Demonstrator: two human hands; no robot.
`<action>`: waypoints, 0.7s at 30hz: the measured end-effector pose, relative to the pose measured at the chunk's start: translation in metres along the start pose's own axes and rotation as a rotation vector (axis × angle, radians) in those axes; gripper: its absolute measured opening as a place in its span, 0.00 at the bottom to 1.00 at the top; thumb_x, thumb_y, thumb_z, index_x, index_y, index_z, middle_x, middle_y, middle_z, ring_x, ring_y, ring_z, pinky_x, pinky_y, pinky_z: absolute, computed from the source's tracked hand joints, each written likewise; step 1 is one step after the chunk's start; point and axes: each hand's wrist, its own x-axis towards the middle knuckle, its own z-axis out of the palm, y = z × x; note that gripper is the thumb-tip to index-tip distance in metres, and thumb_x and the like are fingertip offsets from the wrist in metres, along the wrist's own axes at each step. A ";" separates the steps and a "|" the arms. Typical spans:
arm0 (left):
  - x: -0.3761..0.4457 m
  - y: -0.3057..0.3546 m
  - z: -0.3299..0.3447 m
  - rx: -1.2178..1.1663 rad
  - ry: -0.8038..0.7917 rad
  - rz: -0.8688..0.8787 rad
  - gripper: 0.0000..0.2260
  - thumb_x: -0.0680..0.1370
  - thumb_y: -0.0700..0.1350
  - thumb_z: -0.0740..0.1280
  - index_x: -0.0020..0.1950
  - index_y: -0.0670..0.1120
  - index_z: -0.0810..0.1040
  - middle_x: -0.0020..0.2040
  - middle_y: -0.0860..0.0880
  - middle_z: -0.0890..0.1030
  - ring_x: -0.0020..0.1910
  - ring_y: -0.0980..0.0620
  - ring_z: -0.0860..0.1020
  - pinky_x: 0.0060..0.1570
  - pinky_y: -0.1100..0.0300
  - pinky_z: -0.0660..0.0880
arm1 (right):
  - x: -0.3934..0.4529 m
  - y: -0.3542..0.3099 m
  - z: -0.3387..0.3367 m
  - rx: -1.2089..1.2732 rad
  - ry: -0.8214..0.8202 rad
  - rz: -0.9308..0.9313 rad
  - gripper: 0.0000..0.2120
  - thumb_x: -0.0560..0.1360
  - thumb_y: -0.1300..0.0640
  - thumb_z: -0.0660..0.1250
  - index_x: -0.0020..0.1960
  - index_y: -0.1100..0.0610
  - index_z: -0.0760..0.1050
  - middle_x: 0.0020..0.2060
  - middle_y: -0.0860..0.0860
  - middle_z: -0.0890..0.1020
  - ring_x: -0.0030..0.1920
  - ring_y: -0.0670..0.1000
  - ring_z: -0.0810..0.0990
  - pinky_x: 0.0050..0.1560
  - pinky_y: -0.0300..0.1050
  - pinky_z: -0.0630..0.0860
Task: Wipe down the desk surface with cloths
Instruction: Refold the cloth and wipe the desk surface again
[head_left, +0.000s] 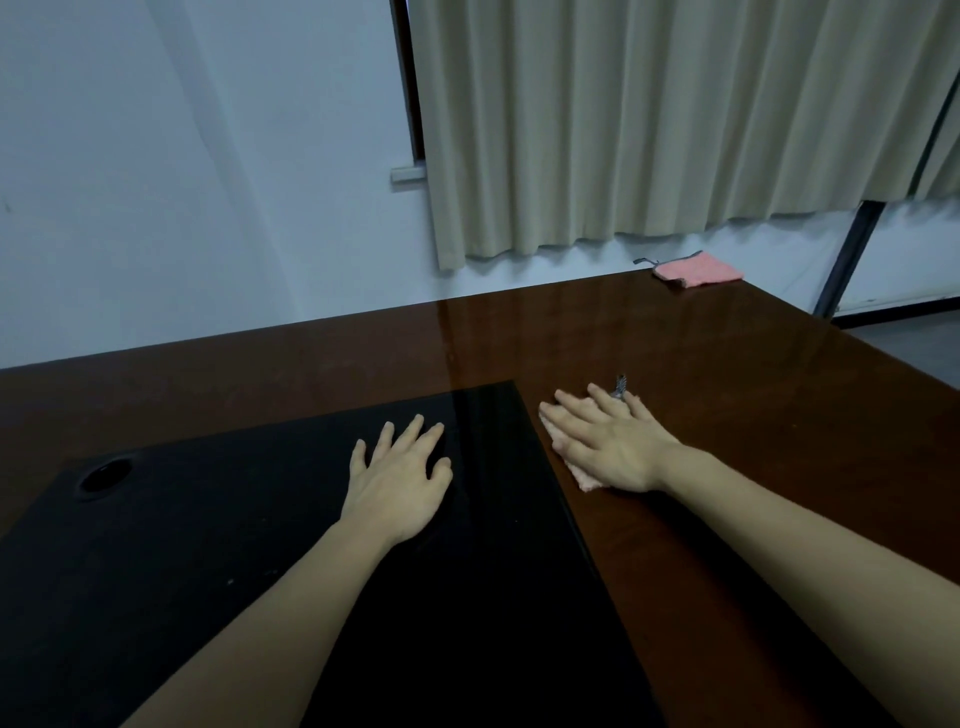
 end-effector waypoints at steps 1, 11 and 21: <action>0.001 0.000 -0.001 -0.011 -0.003 0.000 0.25 0.85 0.57 0.51 0.83 0.58 0.54 0.83 0.55 0.48 0.82 0.47 0.44 0.79 0.40 0.40 | -0.012 -0.003 0.003 -0.006 0.001 -0.039 0.27 0.83 0.35 0.41 0.81 0.35 0.38 0.82 0.40 0.41 0.81 0.53 0.36 0.79 0.62 0.35; 0.017 0.057 0.002 -0.063 -0.053 0.161 0.23 0.85 0.56 0.55 0.81 0.58 0.58 0.83 0.57 0.51 0.82 0.47 0.45 0.76 0.35 0.37 | -0.047 0.009 0.011 -0.034 -0.025 -0.141 0.27 0.83 0.35 0.42 0.79 0.32 0.37 0.80 0.37 0.38 0.79 0.47 0.31 0.79 0.58 0.33; 0.028 0.078 0.023 -0.030 -0.017 0.178 0.23 0.85 0.60 0.50 0.81 0.62 0.55 0.83 0.60 0.49 0.82 0.50 0.43 0.76 0.38 0.36 | 0.044 0.068 -0.013 0.013 0.031 0.149 0.28 0.83 0.34 0.42 0.81 0.34 0.40 0.82 0.40 0.43 0.82 0.54 0.39 0.79 0.63 0.38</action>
